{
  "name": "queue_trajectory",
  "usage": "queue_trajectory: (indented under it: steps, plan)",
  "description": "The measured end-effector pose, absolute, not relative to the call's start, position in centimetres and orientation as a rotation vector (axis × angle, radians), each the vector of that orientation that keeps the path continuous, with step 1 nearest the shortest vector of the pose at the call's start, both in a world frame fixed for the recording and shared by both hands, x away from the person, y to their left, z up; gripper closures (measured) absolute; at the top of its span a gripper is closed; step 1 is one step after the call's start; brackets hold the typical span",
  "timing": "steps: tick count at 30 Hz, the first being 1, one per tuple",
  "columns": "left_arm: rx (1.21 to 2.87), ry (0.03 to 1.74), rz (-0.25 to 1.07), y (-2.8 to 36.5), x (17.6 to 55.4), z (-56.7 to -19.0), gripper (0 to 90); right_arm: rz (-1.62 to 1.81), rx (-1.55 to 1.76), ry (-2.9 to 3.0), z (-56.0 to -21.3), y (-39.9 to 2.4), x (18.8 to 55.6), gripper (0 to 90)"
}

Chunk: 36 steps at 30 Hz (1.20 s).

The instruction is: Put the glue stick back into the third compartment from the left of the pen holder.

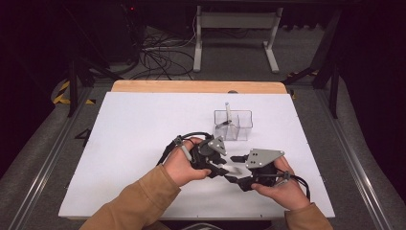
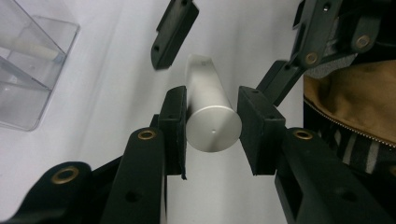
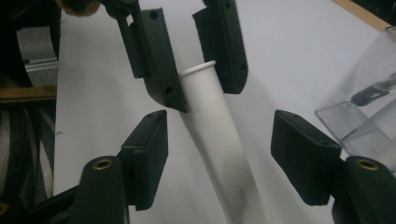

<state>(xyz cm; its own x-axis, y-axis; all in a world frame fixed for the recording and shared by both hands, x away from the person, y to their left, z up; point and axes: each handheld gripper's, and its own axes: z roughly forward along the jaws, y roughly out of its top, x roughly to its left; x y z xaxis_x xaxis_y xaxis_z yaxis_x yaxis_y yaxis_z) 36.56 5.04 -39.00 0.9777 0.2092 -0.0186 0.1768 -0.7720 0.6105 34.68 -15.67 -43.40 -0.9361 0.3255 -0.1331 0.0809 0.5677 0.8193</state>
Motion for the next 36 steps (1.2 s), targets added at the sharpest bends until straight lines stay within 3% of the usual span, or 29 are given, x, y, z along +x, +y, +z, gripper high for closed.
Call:
queue_trajectory:
  steps: [4,10,21,22,24,27,31,36]
  plan:
    - [2.471,0.265,0.067,5.0,36.5,-39.0,65.0,1.257,0.293,2.553,-43.9,-15.1,34.8,42.7]
    - [2.471,0.272,0.072,4.9,36.5,-39.2,64.9,1.220,0.240,2.555,-43.9,-14.9,34.8,59.7]
    - [2.420,0.282,0.063,5.2,36.5,-39.1,64.0,1.204,0.167,2.579,-43.9,-14.6,34.6,68.1]
    - [2.408,0.288,0.077,5.3,36.4,-39.0,61.4,1.210,0.171,2.570,-43.9,-14.6,34.6,68.2]
    - [2.380,0.314,0.102,5.6,36.3,-38.8,45.3,1.199,0.175,2.567,-43.7,-14.7,34.7,68.2]
    - [2.316,0.349,0.165,6.5,36.1,-38.4,30.3,1.214,0.210,2.552,-43.3,-15.2,34.8,68.3]
    - [2.249,0.394,0.236,8.0,35.8,-38.2,23.9,1.294,0.292,2.504,-42.3,-16.0,34.9,68.2]
    - [2.175,0.446,0.298,9.8,35.4,-38.4,22.4,1.413,0.448,2.395,-41.0,-17.1,35.1,68.2]
